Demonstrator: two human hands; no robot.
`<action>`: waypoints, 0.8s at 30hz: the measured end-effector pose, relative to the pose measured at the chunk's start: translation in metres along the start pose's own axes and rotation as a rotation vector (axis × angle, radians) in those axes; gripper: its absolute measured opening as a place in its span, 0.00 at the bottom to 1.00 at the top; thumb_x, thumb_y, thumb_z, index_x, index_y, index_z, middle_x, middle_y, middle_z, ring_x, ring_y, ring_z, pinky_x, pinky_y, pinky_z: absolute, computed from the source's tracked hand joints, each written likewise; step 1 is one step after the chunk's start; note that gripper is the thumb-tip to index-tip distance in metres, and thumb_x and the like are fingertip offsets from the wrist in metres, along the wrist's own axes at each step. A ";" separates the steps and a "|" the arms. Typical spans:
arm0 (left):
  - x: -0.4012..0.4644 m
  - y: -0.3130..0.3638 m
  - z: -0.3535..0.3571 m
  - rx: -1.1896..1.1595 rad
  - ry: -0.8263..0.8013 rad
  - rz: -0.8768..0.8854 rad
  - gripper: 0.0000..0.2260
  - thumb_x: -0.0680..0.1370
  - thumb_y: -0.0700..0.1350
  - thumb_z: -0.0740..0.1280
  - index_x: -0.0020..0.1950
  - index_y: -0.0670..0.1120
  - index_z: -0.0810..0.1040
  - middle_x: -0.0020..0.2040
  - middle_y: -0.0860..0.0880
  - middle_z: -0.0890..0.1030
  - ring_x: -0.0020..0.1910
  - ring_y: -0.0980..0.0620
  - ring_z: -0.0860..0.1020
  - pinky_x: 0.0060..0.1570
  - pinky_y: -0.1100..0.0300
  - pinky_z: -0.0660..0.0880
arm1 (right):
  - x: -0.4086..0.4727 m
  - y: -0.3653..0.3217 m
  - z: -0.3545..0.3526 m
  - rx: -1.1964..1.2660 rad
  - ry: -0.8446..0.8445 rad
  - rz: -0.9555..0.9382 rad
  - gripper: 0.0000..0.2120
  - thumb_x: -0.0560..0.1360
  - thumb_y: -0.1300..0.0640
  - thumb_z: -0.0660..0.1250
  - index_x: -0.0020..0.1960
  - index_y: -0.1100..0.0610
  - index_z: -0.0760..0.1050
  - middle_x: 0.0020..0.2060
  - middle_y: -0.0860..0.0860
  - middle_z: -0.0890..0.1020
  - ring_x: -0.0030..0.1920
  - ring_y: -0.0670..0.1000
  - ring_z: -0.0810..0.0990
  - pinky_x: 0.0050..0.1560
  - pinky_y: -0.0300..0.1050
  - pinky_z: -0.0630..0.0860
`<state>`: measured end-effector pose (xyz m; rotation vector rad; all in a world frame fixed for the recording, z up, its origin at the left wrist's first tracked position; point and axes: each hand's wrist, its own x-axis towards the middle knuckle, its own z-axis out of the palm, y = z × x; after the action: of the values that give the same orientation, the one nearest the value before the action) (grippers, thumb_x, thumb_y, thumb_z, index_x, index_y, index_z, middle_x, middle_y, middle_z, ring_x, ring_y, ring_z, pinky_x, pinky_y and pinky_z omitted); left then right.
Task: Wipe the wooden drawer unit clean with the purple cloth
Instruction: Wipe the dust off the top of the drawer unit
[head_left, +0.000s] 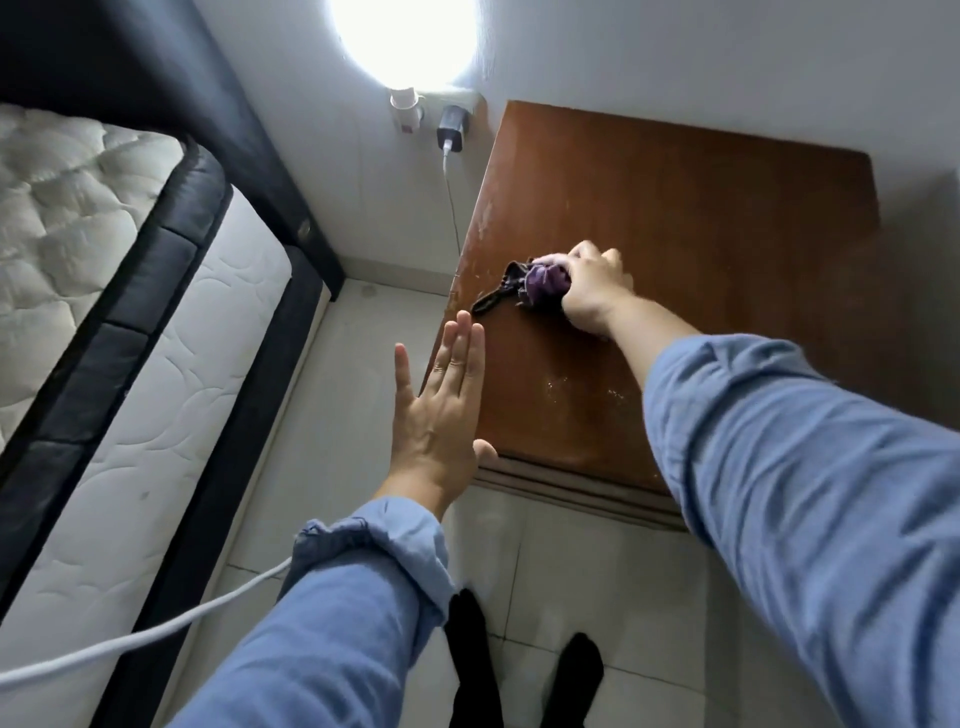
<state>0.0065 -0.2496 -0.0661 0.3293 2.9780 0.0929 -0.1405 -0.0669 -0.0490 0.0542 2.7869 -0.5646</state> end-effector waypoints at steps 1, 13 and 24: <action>0.002 0.000 0.001 -0.010 0.003 -0.004 0.58 0.70 0.60 0.71 0.72 0.44 0.23 0.73 0.48 0.26 0.75 0.50 0.32 0.71 0.39 0.31 | -0.002 0.003 0.008 -0.035 0.025 -0.015 0.29 0.73 0.64 0.55 0.67 0.37 0.69 0.62 0.49 0.69 0.65 0.57 0.64 0.64 0.53 0.67; -0.005 0.014 0.001 -0.024 -0.039 -0.147 0.56 0.72 0.51 0.73 0.72 0.43 0.26 0.73 0.48 0.28 0.73 0.54 0.32 0.69 0.39 0.30 | -0.145 0.023 0.069 -0.027 -0.034 -0.228 0.25 0.71 0.62 0.63 0.60 0.36 0.75 0.58 0.46 0.71 0.60 0.53 0.66 0.62 0.48 0.63; -0.013 0.095 -0.002 0.018 -0.085 0.048 0.53 0.74 0.55 0.69 0.72 0.43 0.25 0.72 0.48 0.26 0.72 0.52 0.28 0.69 0.40 0.29 | -0.113 0.078 -0.027 0.300 0.025 -0.048 0.18 0.72 0.65 0.62 0.58 0.50 0.79 0.54 0.53 0.75 0.57 0.59 0.74 0.64 0.55 0.70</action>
<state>0.0387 -0.1600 -0.0546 0.3963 2.8895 0.0563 -0.0324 0.0182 -0.0208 0.0587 2.7092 -0.9962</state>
